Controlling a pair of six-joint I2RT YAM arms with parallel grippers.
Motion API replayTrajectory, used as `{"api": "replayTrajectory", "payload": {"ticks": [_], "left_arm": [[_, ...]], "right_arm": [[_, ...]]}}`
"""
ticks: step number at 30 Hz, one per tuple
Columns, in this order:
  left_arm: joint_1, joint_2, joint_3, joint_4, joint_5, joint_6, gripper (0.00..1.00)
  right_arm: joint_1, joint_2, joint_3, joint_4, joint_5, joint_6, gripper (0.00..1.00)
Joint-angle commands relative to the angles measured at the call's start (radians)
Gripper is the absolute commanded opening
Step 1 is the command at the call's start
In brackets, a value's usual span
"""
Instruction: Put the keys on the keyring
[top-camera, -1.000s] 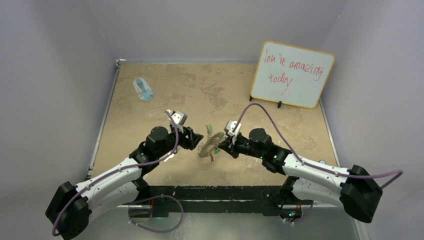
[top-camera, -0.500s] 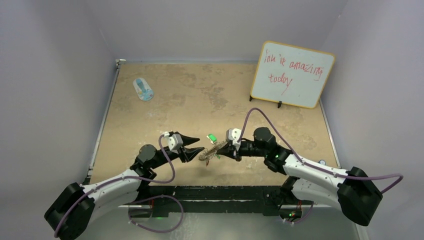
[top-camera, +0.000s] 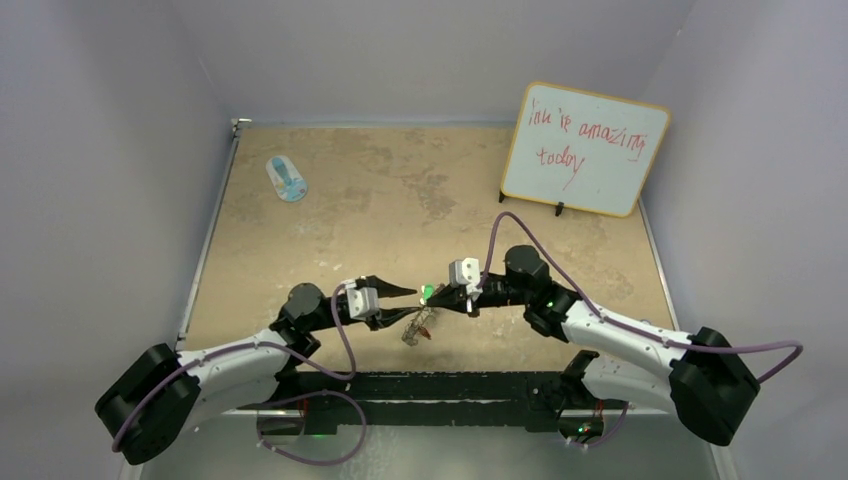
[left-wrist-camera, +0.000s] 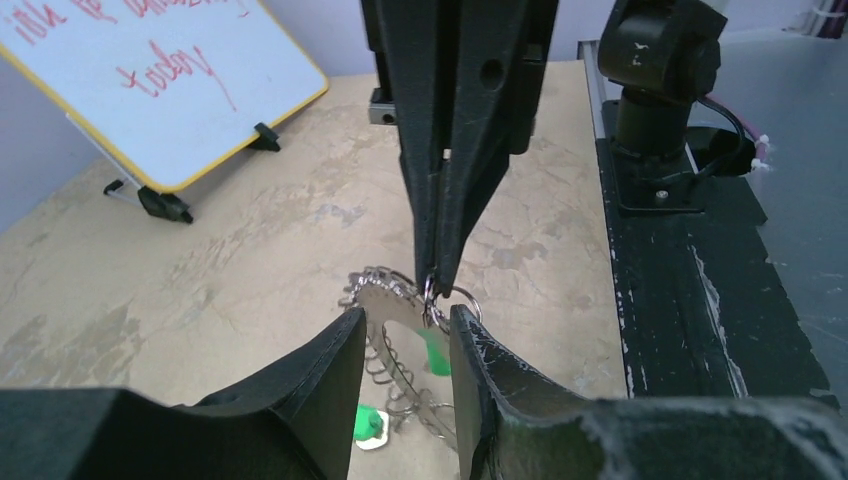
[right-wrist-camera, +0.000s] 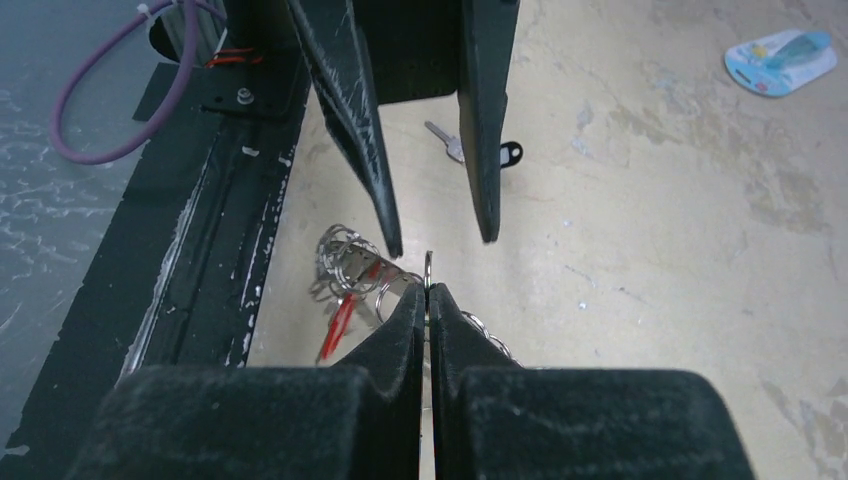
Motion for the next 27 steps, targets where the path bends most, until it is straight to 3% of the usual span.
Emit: {"api": "replayTrajectory", "payload": {"ticks": [1, 6, 17, 19, 23, 27], "left_arm": [[-0.041, 0.025, 0.061, -0.022, 0.033, 0.099, 0.34], [-0.050, 0.044, 0.068, -0.022, -0.004, 0.110, 0.28], [-0.050, 0.013, 0.110, -0.135, -0.026, 0.144, 0.01], [-0.050, 0.004, 0.127, -0.169, -0.023, 0.150, 0.02], [-0.050, -0.033, 0.147, -0.236, -0.058, 0.173, 0.19], [-0.050, -0.072, 0.149, -0.306, -0.088, 0.220, 0.26]], "right_arm": [[-0.005, 0.001, 0.067, 0.029, -0.060, -0.047, 0.00], [-0.006, 0.010, 0.084, 0.006, -0.073, -0.053, 0.00], [-0.006, 0.005, 0.091, -0.015, -0.074, -0.063, 0.00], [-0.006, 0.005, 0.096, -0.026, -0.071, -0.072, 0.00], [-0.006, -0.005, 0.101, -0.040, -0.063, -0.082, 0.00], [-0.006, -0.010, 0.101, -0.038, -0.061, -0.085, 0.00]]}}
